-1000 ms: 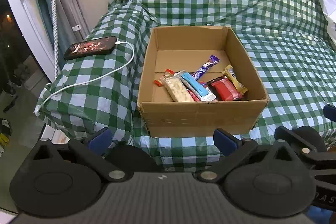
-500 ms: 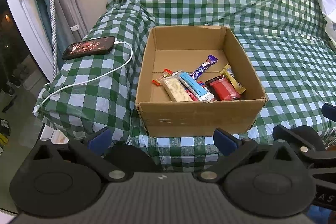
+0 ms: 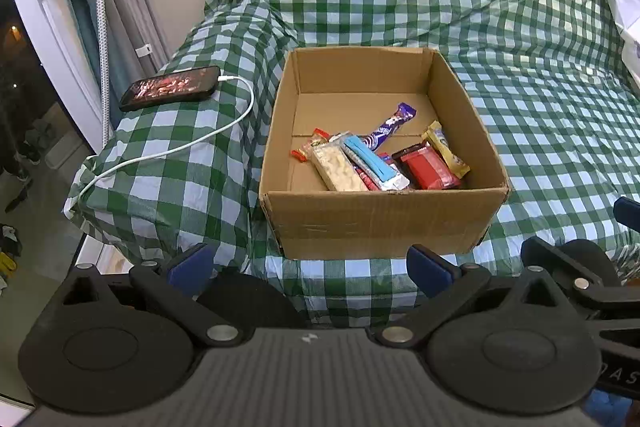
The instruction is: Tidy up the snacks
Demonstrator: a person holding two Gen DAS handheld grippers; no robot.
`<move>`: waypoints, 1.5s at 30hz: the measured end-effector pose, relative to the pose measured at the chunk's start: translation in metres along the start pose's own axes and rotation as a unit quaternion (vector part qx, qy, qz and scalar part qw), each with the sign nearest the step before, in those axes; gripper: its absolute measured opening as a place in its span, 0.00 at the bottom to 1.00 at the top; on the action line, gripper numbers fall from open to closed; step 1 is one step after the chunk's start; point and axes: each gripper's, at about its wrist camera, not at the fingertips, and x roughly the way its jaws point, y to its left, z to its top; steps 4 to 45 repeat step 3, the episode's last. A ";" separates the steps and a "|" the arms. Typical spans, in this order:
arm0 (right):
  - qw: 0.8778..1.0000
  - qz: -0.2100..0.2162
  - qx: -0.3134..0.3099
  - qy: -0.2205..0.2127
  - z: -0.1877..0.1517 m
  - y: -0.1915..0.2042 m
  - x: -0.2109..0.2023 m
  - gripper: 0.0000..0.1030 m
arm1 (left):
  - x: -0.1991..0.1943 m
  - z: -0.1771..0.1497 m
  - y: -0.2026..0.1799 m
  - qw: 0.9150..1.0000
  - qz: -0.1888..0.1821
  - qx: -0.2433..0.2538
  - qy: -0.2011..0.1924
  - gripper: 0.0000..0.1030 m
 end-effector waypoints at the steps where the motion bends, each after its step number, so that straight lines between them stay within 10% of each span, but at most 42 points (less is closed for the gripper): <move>1: 1.000 0.001 0.000 0.000 0.001 0.000 0.000 0.99 | 0.000 0.000 0.000 1.000 0.000 -0.001 -0.003 1.00; 45: 1.000 0.004 0.001 -0.001 0.004 -0.001 0.001 0.99 | 0.001 0.001 0.001 1.000 0.000 -0.003 -0.002 1.00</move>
